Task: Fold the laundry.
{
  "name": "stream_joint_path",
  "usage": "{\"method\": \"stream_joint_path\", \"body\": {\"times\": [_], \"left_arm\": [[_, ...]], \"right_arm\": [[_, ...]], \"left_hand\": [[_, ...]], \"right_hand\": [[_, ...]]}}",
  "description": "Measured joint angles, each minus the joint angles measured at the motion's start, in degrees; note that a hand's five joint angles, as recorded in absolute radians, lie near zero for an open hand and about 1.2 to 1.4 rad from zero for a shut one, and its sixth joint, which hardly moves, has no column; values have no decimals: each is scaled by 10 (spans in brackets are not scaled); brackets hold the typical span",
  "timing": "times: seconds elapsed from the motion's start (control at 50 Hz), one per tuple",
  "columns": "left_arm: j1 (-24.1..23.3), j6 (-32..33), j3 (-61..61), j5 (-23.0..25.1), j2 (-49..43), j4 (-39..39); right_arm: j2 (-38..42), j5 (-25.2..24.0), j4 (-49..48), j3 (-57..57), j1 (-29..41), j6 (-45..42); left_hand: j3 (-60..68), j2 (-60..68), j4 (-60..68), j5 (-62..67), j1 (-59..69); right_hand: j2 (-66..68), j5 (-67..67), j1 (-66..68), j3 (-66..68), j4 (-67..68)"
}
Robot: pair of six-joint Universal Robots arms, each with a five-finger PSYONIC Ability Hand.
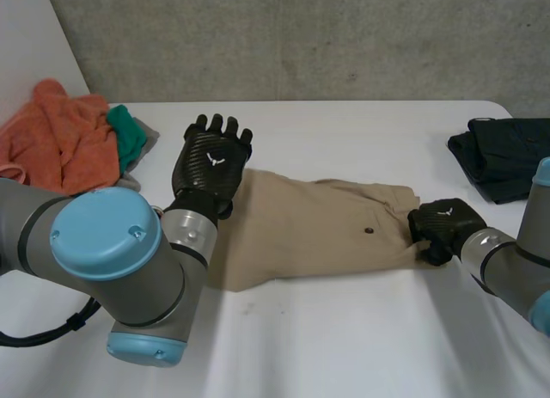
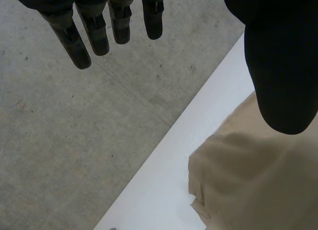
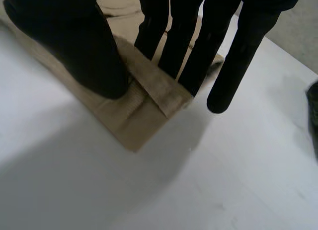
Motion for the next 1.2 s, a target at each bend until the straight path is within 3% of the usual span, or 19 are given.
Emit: {"method": "stream_joint_path", "body": {"times": [0.16, 0.28, 0.42, 0.5, 0.64, 0.74, 0.78, 0.82, 0.9, 1.02, 1.08, 1.2], "left_arm": [[0, 4, -2, 0, 14, 0], [1, 3, -14, 0, 44, 0], [4, 1, -33, 0, 70, -1], [7, 1, -45, -1, 84, -5], [20, 0, -62, -2, 107, -12], [26, 0, -65, -3, 113, -13], [29, -1, -63, -3, 113, -13], [30, -3, -58, -2, 113, -12], [30, -11, -43, -1, 109, -10], [22, -60, 12, 7, 85, -12], [10, -99, 45, 18, 59, -20], [-30, -178, 116, 57, -17, -84]], "right_arm": [[-29, 57, -36, 11, -29, -27], [-85, 83, -55, 27, -35, -132], [-98, 84, -102, 18, 50, -208], [-88, 63, -171, 16, 165, -229], [-31, -47, -262, 37, 315, -292], [-3, -98, -268, 44, 343, -333], [0, -108, -266, 45, 344, -334], [-12, -108, -264, 45, 338, -314], [-55, -102, -260, 47, 314, -225], [-142, -90, -224, 36, 239, 79], [-153, -90, -176, 17, 196, 188], [-115, -85, -44, -46, 127, 261]], "left_hand": [[0, 0, 0, 0, 0], [0, 0, 0, 0, 0], [0, 0, 0, 0, 0], [0, 0, 0, 0, 0], [0, 0, 0, 0, 0], [0, 0, 0, 0, 0], [0, 0, 0, 0, 0], [0, 0, 0, 0, 0], [0, 0, 0, 0, 0], [0, 0, 0, 0, 0], [0, 0, 0, 0, 0], [0, 0, 0, 0, 0]], "right_hand": [[4, 0, 22, 5, 19], [4, 10, 32, 5, 20], [7, 18, 39, 12, 20], [8, 19, 39, 20, 20], [10, 27, 38, 22, 20], [-212, -180, -146, -203, -211], [-433, -398, -360, -408, -420], [-517, -486, -448, -508, -516], [-539, -510, -462, -535, -543], [-539, -511, -462, -535, -543], [-539, -511, -462, -535, -543], [-539, -511, -462, -535, -543]]}}
